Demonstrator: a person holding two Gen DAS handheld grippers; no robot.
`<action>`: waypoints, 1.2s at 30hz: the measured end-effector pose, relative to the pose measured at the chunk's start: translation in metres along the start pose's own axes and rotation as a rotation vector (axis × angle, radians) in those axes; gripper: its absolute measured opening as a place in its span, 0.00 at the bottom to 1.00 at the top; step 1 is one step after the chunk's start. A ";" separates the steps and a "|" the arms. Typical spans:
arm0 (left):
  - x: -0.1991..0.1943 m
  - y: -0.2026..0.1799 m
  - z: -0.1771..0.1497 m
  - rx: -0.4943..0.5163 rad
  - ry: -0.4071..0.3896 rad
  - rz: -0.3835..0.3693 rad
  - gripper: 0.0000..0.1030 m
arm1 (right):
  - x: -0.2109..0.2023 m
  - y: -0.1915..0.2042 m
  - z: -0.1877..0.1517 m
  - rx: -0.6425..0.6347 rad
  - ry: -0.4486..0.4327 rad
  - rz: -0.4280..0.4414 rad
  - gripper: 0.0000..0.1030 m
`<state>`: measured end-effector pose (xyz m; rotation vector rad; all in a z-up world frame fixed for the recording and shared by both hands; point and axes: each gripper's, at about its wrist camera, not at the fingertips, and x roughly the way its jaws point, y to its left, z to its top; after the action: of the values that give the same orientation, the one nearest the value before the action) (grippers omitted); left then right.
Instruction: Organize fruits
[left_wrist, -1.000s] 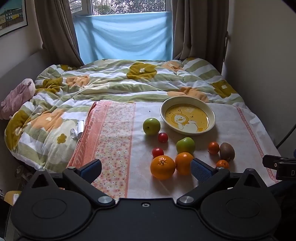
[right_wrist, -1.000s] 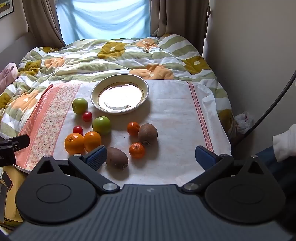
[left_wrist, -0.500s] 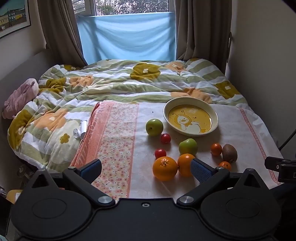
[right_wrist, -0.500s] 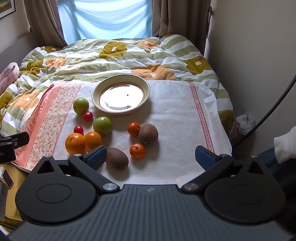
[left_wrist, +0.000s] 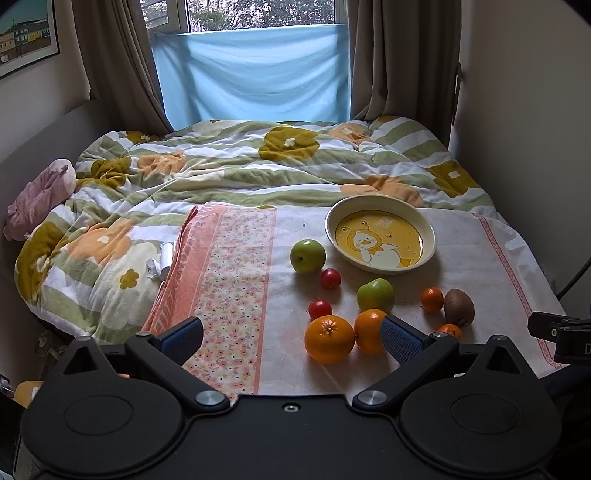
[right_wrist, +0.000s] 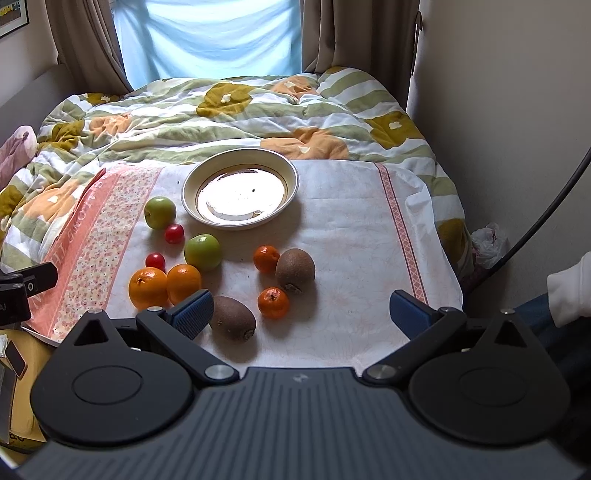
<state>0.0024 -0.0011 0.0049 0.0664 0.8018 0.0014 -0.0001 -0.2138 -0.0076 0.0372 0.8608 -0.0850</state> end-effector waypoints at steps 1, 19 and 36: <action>0.000 0.000 0.000 -0.002 -0.001 -0.002 1.00 | 0.000 0.000 0.000 0.000 -0.001 -0.002 1.00; -0.004 -0.001 0.005 0.001 -0.016 -0.004 1.00 | 0.000 0.001 0.005 -0.007 -0.003 0.004 1.00; -0.003 -0.005 0.008 0.006 -0.015 -0.003 1.00 | 0.001 0.000 0.005 -0.008 -0.004 0.009 1.00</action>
<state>0.0055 -0.0066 0.0121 0.0711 0.7869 -0.0045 0.0042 -0.2140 -0.0046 0.0332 0.8570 -0.0730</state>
